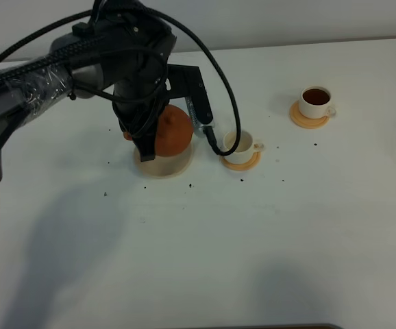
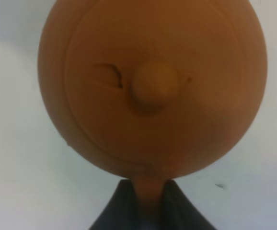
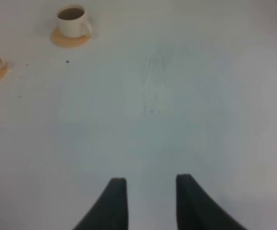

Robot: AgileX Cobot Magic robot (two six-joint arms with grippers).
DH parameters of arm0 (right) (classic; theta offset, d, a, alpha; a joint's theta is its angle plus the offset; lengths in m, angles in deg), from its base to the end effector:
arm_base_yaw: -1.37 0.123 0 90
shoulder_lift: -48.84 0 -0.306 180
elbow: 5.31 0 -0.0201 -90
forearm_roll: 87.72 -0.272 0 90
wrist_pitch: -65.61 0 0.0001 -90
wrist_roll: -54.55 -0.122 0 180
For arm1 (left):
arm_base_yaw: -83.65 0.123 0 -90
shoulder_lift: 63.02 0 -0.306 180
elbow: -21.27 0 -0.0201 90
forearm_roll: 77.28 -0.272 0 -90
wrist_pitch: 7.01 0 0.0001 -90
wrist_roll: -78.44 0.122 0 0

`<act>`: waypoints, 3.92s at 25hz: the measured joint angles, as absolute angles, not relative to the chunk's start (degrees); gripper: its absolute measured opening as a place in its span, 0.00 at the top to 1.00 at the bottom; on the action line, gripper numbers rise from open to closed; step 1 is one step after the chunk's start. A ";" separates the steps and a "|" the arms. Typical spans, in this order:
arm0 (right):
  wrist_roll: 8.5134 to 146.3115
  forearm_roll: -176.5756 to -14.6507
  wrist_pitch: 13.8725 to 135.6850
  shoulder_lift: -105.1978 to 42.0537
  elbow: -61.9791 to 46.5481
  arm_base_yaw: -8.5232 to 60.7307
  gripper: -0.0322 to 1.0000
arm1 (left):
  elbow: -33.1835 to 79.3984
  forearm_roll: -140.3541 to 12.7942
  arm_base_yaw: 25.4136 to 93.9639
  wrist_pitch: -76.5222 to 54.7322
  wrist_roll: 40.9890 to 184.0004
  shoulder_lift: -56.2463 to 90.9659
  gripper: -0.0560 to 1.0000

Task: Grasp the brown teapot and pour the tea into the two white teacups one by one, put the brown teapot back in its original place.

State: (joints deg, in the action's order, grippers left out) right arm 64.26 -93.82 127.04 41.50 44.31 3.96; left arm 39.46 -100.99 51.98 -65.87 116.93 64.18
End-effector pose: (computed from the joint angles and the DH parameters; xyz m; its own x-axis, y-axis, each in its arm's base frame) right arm 0.0200 0.0123 0.2697 -0.4546 -0.1383 -0.8799 -0.1821 0.9814 -0.0602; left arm 0.4281 -0.2148 0.1862 -0.1878 0.9766 0.1044 0.9059 0.1311 0.4027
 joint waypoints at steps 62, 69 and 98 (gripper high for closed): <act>64.26 -93.82 127.04 41.50 44.31 3.96 0.73 | 29.00 -129.77 47.57 -32.98 130.36 65.08 0.84; 64.26 -93.82 127.04 41.50 44.31 3.96 0.73 | 29.00 -129.88 47.57 -32.08 135.91 65.08 0.84; 64.26 -93.82 127.04 41.50 44.31 3.96 0.73 | 29.06 -136.38 47.57 -27.43 137.79 66.55 0.84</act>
State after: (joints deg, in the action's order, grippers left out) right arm 64.26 -93.82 127.04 41.50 44.31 3.96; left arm 29.06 -136.38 47.57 -27.43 137.79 66.55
